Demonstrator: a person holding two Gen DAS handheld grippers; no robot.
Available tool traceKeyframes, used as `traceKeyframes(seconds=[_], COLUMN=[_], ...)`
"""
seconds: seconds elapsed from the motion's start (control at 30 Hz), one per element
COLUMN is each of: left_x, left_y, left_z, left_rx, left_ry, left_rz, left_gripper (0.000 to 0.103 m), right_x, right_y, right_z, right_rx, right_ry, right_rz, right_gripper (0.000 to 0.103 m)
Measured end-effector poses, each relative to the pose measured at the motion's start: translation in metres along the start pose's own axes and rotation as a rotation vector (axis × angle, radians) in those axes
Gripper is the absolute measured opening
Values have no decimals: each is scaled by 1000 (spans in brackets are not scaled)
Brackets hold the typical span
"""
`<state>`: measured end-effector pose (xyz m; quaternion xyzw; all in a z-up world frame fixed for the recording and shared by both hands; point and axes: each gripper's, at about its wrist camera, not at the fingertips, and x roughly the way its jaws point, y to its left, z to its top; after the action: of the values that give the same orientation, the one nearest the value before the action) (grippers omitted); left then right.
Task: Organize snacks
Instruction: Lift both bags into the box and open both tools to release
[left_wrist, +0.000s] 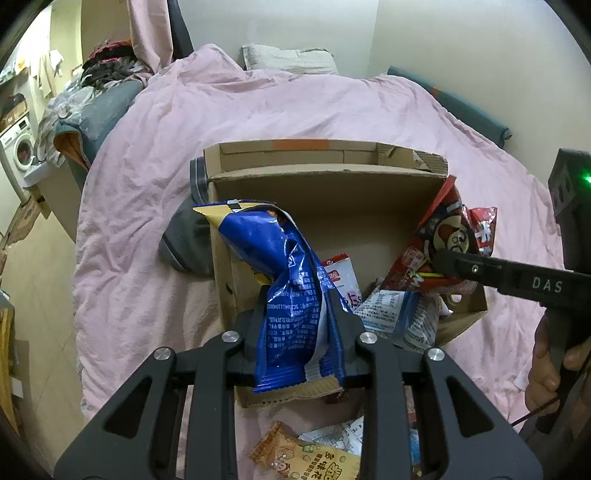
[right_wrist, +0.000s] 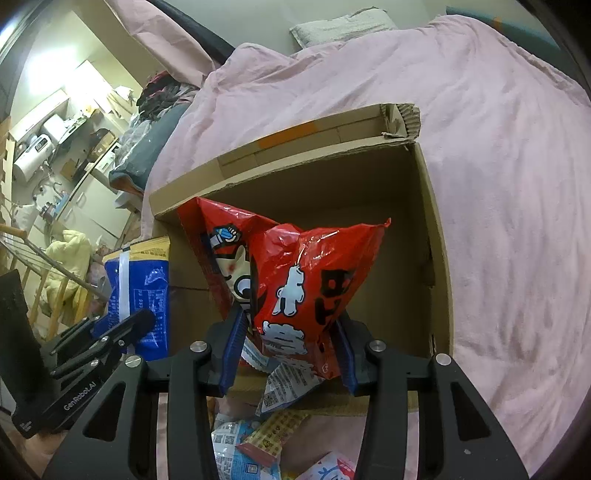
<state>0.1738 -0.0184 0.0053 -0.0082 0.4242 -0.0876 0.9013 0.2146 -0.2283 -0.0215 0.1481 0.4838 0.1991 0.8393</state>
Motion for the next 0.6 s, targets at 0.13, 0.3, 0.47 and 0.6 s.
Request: traceKeyframes(seconds=[0.13, 0.3, 0.47, 0.6], left_x=[-2, -6, -10, -15], left_y=[-1, -1, 0, -1], left_z=[1, 3, 2, 2], left_rx=[-2, 3, -11, -9], left_ry=[-5, -17, -31, -61], left_rz=[3, 5, 5, 21], left_gripper=[25, 26, 50, 83], right_x=[2, 0, -7, -14], right_y=[-3, -2, -2, -6], right_z=[-1, 0, 0, 1], right_rx=[11, 4, 2, 20], right_ry=[3, -15, -50, -92], right_rz=[1, -1, -6, -35], right_gripper=[51, 52, 66, 90])
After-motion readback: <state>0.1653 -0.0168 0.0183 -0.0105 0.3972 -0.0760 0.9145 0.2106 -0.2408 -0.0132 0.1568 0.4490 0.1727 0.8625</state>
